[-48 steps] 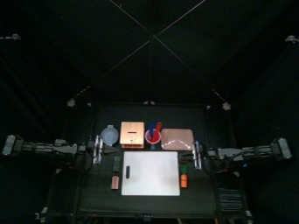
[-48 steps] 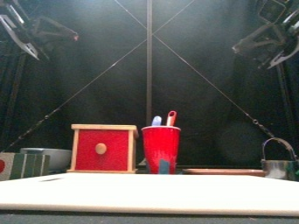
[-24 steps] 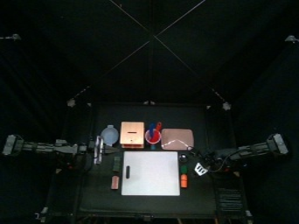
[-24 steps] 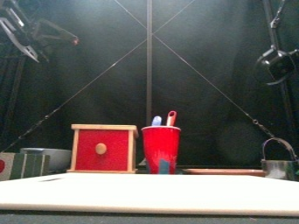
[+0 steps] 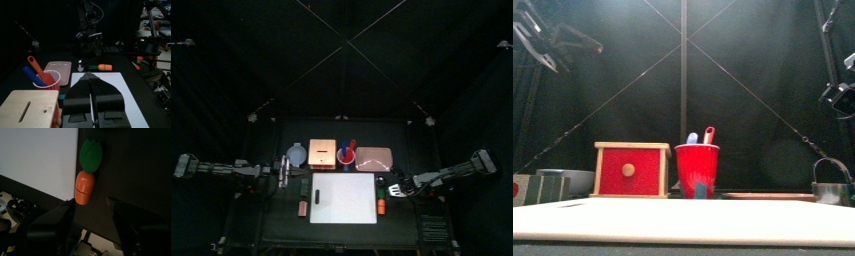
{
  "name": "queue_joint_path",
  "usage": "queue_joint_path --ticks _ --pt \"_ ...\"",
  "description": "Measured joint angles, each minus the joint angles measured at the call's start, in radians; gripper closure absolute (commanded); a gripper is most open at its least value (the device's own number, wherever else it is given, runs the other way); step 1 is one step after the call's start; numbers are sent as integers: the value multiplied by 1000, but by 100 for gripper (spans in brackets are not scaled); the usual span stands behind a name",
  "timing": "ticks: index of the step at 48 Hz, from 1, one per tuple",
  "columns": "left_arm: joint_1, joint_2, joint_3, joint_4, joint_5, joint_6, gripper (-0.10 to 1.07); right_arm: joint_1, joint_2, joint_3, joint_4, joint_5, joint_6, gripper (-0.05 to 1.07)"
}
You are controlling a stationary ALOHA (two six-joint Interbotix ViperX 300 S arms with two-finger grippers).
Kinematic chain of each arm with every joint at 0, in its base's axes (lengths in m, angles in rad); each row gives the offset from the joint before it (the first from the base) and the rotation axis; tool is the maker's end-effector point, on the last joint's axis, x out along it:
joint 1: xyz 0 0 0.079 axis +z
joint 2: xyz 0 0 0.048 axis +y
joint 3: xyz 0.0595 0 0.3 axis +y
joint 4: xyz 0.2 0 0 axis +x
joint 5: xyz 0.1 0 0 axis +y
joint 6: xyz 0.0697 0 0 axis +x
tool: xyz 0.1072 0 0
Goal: Put carrot onto cutting board
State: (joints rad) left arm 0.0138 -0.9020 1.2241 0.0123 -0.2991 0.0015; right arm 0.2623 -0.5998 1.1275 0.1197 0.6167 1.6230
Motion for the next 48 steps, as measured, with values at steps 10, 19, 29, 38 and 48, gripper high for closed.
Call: queue_joint_path --ticks 10,19,29,38,48 --pt "6 0 17 0 -25 -2 91 2 118 -20 -29 -15 95 3" --pt "12 0 46 0 -43 -2 91 15 206 -60 -41 -77 138 3" --pt "14 0 64 0 -74 -2 91 38 310 -114 -28 -103 160 4" --pt "14 0 64 -2 -80 -3 91 54 405 -150 12 -104 160 15" --pt "14 0 64 0 -80 -2 91 67 433 -164 25 -103 160 36"
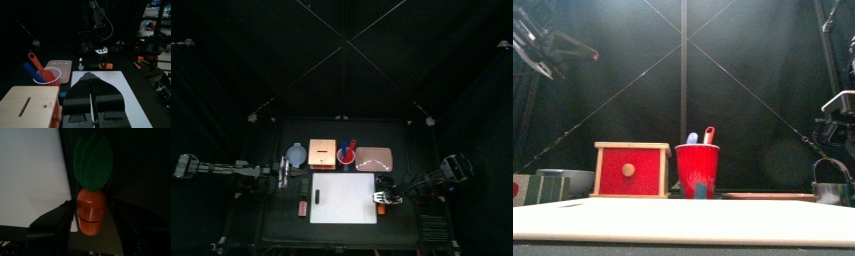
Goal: Put carrot onto cutting board
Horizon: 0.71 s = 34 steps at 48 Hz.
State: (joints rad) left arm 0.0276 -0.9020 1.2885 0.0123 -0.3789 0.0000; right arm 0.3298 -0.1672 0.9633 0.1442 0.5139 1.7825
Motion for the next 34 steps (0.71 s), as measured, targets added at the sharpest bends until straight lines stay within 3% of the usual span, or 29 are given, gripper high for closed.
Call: queue_joint_path --ticks 8,15,27,34 --pt "0 0 0 0 0 -2 91 -2 0 -51 -35 3 -2 38" --pt "2 0 -2 0 0 -2 91 -37 12 -150 -138 5 0 39" --pt "6 0 5 0 0 -2 91 -158 225 -402 -308 -5 -25 38" --pt "8 0 6 0 0 -3 91 -176 327 -500 -319 -6 -21 37"
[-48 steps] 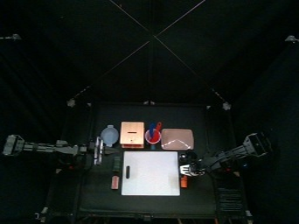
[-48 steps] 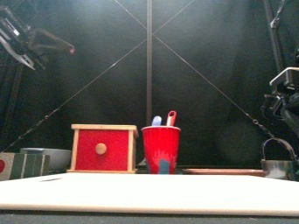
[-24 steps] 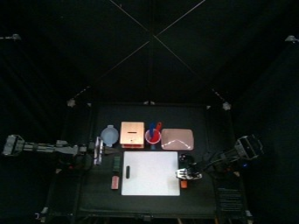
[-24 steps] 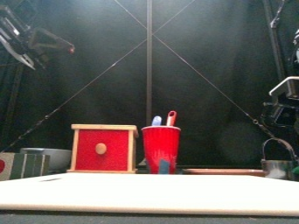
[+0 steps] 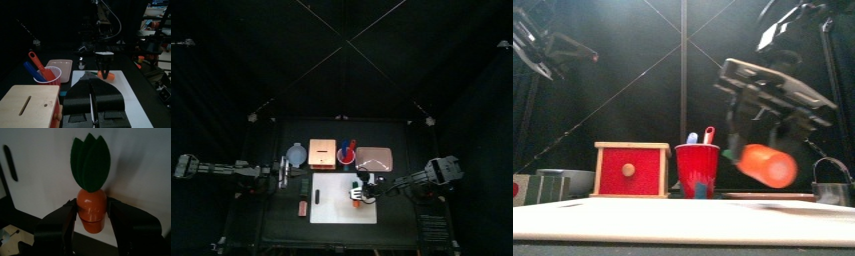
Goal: Put carrot onto cutting board
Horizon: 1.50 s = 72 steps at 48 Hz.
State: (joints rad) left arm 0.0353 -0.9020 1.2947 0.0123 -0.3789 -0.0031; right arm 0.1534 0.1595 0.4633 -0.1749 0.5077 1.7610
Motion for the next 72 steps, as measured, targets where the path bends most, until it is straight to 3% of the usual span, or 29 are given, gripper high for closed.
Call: queue_joint_path --ticks 15,31,57,72 --pt "3 0 8 -2 0 2 91 -3 80 -34 52 -38 6 27" --pt "29 0 15 -2 0 0 91 -12 84 -35 34 -43 6 12" --pt "31 0 15 0 0 0 91 -26 77 -54 -25 54 6 11" --pt "29 0 15 -2 0 0 91 -32 -5 -54 -80 114 5 11"
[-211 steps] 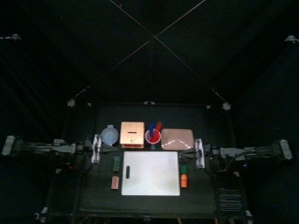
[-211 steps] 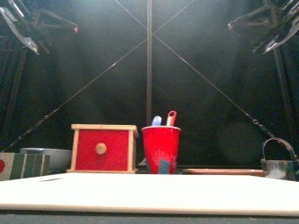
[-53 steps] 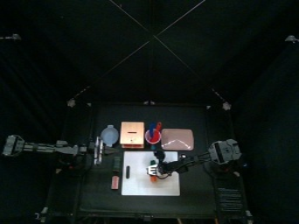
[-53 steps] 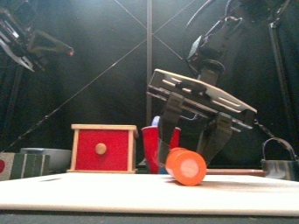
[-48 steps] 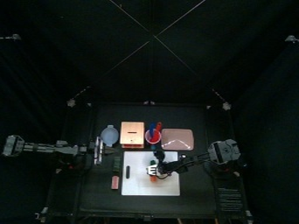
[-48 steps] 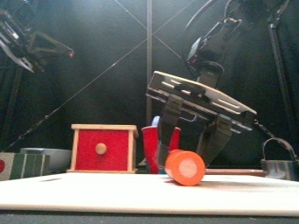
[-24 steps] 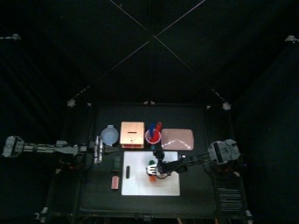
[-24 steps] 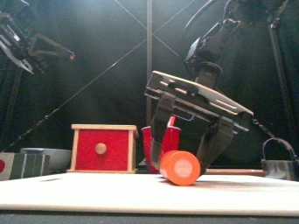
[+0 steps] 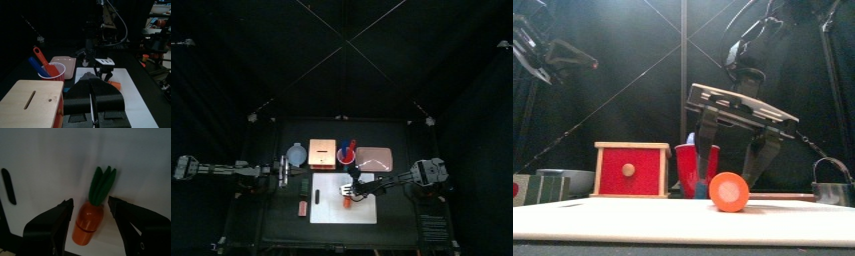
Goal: Put carrot onto cutting board
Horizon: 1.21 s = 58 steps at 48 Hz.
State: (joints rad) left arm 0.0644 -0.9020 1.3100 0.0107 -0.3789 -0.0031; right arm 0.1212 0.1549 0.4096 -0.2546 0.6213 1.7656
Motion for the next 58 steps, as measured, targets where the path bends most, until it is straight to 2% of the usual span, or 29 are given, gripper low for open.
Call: queue_joint_path --ticks 15,20,27,31,41,50,58 --pt "2 0 0 -12 0 -2 91 0 -29 -2 -38 -3 -5 11" --pt "2 0 0 -14 0 0 91 2 -61 -8 -123 -17 -46 12" --pt "2 0 0 -14 0 0 91 3 -155 14 -278 -75 -199 12" --pt "0 0 0 -14 2 -2 91 3 -219 61 -337 -137 -301 12" --pt "-8 0 2 -14 0 0 91 2 -354 224 -425 -249 -446 13" --pt "-9 0 -8 -12 2 0 91 2 -520 367 -497 -348 -503 13" --pt "-8 0 -23 -14 -15 0 91 0 -661 482 -566 -403 -494 13"
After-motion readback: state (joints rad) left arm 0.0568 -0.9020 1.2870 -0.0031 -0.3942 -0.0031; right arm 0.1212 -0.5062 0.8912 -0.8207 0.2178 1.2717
